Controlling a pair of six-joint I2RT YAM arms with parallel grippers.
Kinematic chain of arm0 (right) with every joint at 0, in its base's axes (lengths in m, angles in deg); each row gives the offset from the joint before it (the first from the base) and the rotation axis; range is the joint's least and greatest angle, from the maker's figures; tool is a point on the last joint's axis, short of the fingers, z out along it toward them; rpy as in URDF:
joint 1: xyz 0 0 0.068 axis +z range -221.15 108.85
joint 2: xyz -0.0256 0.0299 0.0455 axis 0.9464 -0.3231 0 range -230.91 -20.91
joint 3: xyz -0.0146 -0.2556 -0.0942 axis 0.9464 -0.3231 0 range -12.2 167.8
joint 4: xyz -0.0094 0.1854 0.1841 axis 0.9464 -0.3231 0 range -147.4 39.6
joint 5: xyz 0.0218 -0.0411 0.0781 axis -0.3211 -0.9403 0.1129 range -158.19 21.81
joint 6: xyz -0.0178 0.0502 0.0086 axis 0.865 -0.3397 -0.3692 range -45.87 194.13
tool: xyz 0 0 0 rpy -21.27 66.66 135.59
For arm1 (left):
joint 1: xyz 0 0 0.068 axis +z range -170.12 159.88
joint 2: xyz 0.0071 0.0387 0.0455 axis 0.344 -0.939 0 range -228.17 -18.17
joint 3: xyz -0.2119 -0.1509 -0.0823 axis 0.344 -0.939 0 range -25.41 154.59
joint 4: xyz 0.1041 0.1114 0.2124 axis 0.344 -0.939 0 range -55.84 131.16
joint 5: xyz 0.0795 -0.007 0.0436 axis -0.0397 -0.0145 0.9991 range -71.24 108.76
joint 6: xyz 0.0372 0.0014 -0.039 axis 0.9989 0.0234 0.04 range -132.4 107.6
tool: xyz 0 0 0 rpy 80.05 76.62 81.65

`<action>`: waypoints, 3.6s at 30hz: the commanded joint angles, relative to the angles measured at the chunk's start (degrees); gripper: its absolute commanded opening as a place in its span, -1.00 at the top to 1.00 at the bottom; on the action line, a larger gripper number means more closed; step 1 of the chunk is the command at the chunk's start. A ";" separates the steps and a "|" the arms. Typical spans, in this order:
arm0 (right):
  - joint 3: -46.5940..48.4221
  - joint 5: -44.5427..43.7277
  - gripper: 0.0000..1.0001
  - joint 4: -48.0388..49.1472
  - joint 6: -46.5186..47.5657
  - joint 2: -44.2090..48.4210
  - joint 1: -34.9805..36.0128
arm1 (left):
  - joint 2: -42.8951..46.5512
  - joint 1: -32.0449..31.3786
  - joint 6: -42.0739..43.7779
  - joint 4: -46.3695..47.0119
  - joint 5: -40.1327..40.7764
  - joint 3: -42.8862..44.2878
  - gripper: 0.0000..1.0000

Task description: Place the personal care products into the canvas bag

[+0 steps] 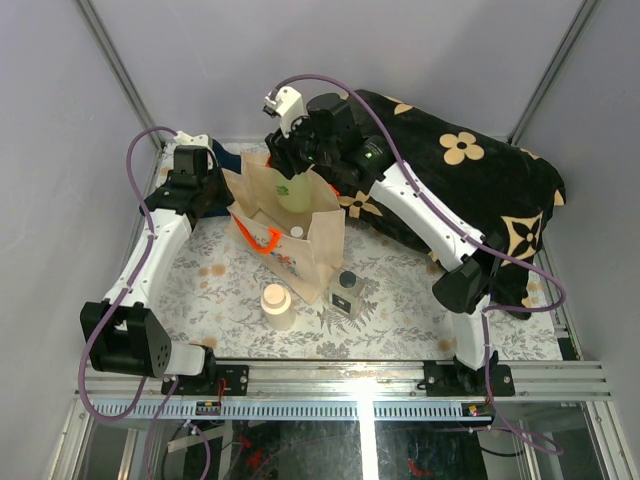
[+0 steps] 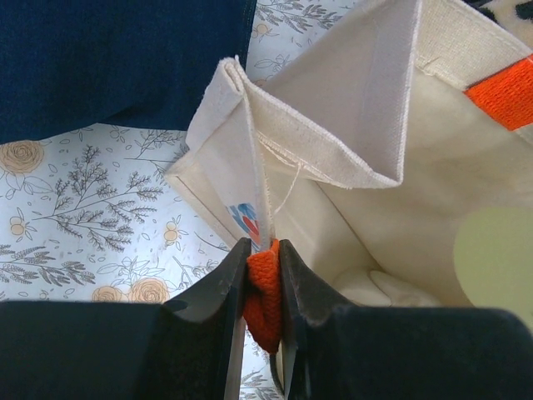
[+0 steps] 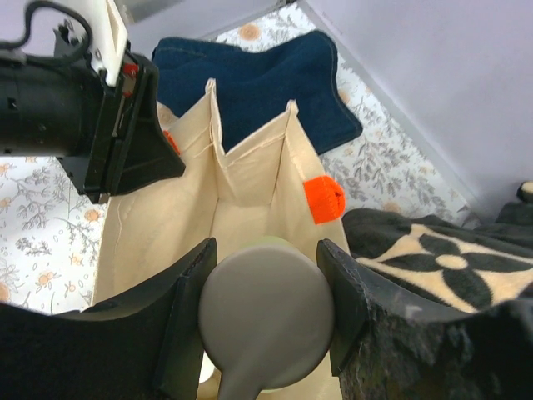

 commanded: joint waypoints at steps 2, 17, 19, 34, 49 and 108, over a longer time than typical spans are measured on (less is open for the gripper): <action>7.37 -1.97 1.00 14.23 3.08 3.55 -0.04 | -0.85 0.18 0.47 2.96 -0.31 1.34 0.76; 4.05 3.00 1.00 20.92 5.42 -0.98 -0.05 | -0.90 0.09 0.39 3.20 -0.56 1.04 0.76; 2.60 3.72 1.00 21.96 5.52 -1.71 -0.12 | -0.90 0.08 0.32 3.20 -0.55 0.83 0.76; -1.11 5.49 1.00 21.79 3.72 -4.86 -0.06 | -0.56 0.09 0.37 3.29 -1.22 -0.02 0.77; -19.21 3.39 0.78 24.16 2.06 1.53 -0.04 | -0.62 0.05 0.47 3.20 -1.48 -0.12 0.76; -63.81 1.47 -0.84 -4.54 -7.35 38.30 7.97 | 0.34 0.14 2.06 1.19 0.52 0.00 1.00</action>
